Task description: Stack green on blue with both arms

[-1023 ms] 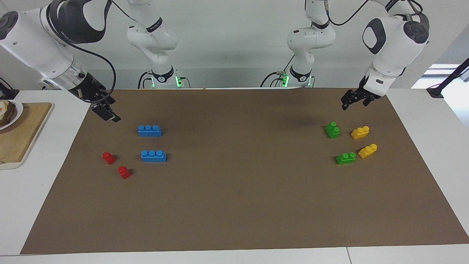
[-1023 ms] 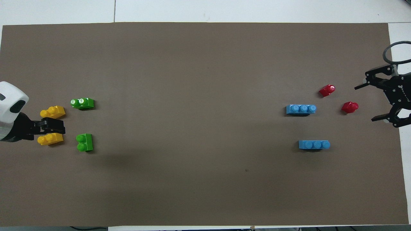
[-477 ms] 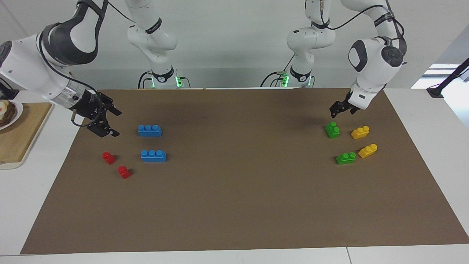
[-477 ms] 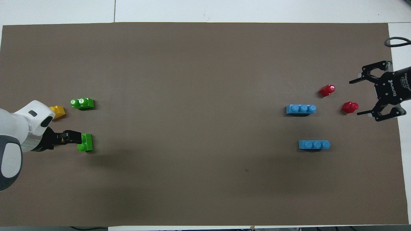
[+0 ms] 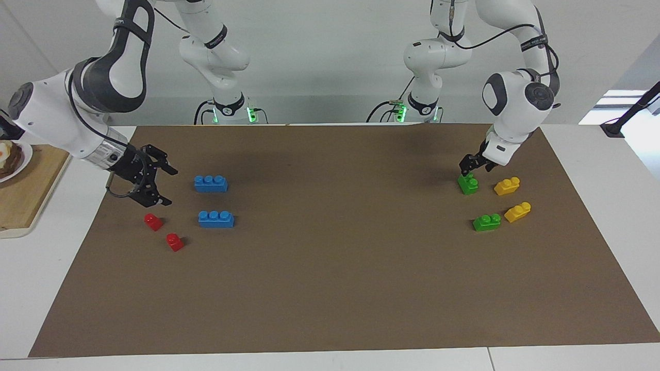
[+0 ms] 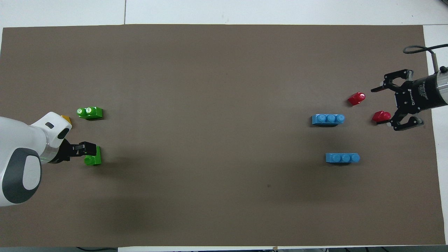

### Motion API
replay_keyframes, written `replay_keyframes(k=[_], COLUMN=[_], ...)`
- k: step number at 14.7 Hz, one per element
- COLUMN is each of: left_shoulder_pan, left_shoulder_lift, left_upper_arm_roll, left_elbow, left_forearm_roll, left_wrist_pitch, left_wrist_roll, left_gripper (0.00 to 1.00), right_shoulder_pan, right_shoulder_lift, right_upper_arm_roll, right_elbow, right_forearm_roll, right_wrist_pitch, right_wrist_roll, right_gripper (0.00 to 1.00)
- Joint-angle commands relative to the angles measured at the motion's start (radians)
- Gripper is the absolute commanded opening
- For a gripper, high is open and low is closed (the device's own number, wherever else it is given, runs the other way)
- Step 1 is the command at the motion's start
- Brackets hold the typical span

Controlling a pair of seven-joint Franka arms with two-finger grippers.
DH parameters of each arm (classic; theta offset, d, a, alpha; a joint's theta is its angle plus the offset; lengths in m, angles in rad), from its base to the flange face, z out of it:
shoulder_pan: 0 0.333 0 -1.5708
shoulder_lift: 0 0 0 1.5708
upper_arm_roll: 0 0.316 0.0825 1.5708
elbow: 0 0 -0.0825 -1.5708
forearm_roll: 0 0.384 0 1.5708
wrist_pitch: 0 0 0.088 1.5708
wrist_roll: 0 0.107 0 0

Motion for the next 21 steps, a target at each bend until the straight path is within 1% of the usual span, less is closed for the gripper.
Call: replay_keyframes(k=[1,4,6,10,11,13,16,18,19,21], left_shoulder_pan=[0.001,0.000,-0.005,0.004,0.007,0.007,0.004,0.006,0.007,0.004], left_shoulder_lift=[0.001,0.038,0.055,0.078,0.078,0.079,0.078,0.078,0.078,0.078], left_upper_arm_roll=[-0.005,-0.005,-0.005,-0.005,-0.005,-0.005,-0.005,-0.005,-0.005,-0.005], left_elbow=[-0.027,-0.030,-0.030,-0.031,-0.031,-0.036,-0.050,-0.064,-0.064,-0.064], left_forearm_roll=[0.016,0.016,0.016,0.016,0.016,0.016,0.016,0.016,0.016,0.016], left_wrist_pitch=[0.038,0.069,0.084,0.112,0.112,0.113,0.138,0.143,0.144,0.143], left_wrist_roll=[-0.002,0.010,0.014,0.049,0.050,0.050,0.047,0.049,0.047,0.044], left_gripper=[0.85,0.85,0.85,0.84,0.81,0.81,0.81,0.81,0.79,0.68], right_shoulder_pan=[0.014,0.014,0.016,0.014,0.016,0.029,0.028,0.030,0.030,0.030], right_shoulder_lift=[-0.004,0.029,0.031,0.037,0.034,0.026,0.065,0.072,0.085,0.109], right_upper_arm_roll=[0.003,0.004,0.004,0.006,0.006,0.006,0.006,0.008,0.008,0.008], right_elbow=[-0.079,-0.095,-0.136,-0.182,-0.199,-0.243,-0.244,-0.247,-0.247,-0.247], right_forearm_roll=[0.024,0.024,0.024,0.027,0.039,0.070,0.081,0.089,0.089,0.090], right_wrist_pitch=[0.098,0.135,0.173,0.199,0.231,0.288,0.308,0.332,0.340,0.359], right_wrist_roll=[-0.038,-0.078,-0.141,-0.146,-0.143,-0.138,-0.146,-0.154,-0.161,-0.181], right_gripper=[0.99,0.99,0.99,0.99,0.99,0.99,0.99,0.99,0.99,0.99])
